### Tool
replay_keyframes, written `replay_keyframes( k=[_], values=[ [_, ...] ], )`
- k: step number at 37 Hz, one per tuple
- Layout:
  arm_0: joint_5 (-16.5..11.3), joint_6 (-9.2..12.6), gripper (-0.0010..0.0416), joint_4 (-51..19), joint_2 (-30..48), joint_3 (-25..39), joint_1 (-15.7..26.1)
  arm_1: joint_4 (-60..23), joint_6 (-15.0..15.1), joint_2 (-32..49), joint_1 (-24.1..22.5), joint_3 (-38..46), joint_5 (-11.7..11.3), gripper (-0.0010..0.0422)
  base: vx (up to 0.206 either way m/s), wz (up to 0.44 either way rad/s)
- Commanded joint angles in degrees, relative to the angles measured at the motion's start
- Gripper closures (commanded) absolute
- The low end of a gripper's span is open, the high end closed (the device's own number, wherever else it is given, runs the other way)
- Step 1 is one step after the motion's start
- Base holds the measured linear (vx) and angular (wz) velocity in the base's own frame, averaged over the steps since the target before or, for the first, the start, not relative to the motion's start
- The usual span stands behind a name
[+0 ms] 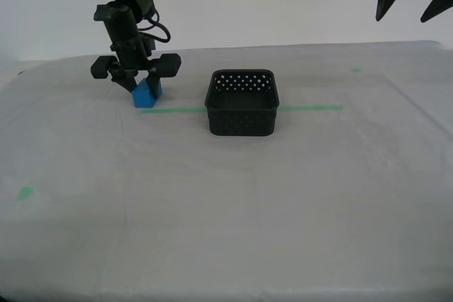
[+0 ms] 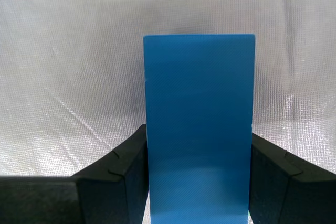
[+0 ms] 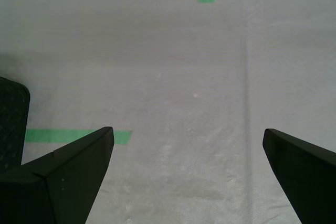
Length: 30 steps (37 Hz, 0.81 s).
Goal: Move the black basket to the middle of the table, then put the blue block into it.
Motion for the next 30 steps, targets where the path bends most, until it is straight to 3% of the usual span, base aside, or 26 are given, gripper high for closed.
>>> replay_keyframes(
  k=[1, 16, 20, 24, 30],
  values=[
    [0.02, -0.04, 0.0007, 0.02, -0.02, 0.02, -0.02, -0.79, -0.55, -0.02, -0.04, 0.0, 0.17, 0.0406, 0.0, 0.0],
    [0.02, -0.04, 0.0007, 0.02, -0.02, 0.02, -0.02, -5.33, -3.13, -0.83, -1.29, 2.12, 0.13, 0.0412, 0.0, 0.0],
    [0.02, -0.04, 0.0007, 0.04, -0.02, 0.02, -0.02, -5.79, -6.58, -2.45, -2.27, 2.25, -0.66, 0.0413, 0.0, 0.0],
    [0.02, -0.04, 0.0007, 0.02, -0.02, 0.02, -0.02, -6.32, -10.36, -4.46, -3.56, 2.25, -3.02, 0.0412, 0.0, 0.0],
    [0.02, -0.04, 0.0007, 0.04, -0.02, 0.02, -0.02, -6.67, -12.98, -7.23, -6.25, 2.25, -5.22, 0.0412, 0.0, 0.0]
  ],
)
